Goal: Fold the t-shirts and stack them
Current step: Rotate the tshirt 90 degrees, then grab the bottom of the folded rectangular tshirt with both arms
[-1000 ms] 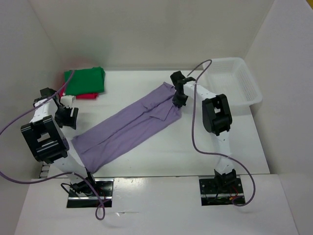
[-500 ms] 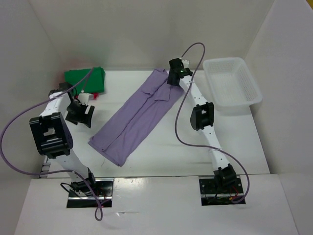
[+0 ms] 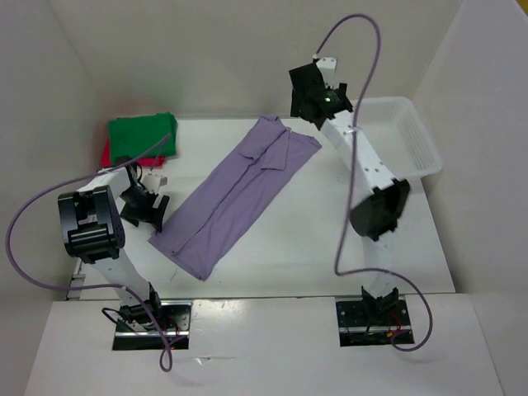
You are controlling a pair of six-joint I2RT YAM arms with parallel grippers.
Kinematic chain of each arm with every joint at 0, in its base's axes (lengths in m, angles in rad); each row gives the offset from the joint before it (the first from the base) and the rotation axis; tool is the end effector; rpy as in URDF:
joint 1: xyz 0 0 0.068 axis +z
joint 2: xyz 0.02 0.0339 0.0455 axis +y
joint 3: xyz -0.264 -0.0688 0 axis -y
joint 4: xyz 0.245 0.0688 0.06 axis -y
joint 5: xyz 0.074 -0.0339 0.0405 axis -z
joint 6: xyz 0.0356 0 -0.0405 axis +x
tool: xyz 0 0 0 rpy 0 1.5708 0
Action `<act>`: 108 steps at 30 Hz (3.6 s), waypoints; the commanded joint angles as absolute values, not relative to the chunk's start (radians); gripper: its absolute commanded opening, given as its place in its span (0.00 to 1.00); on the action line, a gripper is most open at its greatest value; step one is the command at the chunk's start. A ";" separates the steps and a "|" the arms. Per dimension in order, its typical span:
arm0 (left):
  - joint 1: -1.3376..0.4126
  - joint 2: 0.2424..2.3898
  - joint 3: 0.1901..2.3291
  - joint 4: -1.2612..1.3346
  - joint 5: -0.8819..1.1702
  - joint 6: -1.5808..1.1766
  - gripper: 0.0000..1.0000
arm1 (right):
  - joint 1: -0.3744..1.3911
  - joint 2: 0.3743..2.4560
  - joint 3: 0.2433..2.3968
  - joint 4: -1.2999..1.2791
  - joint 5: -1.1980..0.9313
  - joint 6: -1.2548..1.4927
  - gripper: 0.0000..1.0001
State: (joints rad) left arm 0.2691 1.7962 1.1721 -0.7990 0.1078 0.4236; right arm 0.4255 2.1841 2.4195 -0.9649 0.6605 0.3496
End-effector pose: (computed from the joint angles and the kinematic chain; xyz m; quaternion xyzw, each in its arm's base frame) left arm 0.3182 0.0838 0.1681 0.0808 0.9925 -0.0255 0.0875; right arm 0.4392 0.1751 0.3768 0.0996 0.8679 -0.1281 0.4695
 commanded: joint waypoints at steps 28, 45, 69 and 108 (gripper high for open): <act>0.015 1.497 0.916 -0.888 0.247 0.645 0.48 | 1.307 1.787 1.208 -0.410 0.267 1.338 0.70; 0.086 1.259 0.842 -0.841 0.015 0.626 0.63 | 1.328 2.124 1.429 -0.462 0.198 1.444 0.70; 0.022 1.288 1.026 -0.919 0.092 0.568 0.71 | 1.322 1.378 0.651 -0.563 0.163 1.719 0.00; -0.911 0.876 0.669 -0.696 0.069 1.425 0.99 | 1.200 1.055 0.693 -0.810 0.218 1.514 0.71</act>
State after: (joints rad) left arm -0.8951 0.9169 0.6857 -0.7746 -0.0528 1.2507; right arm 1.2419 1.0420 0.6468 -0.8951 0.2180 1.6058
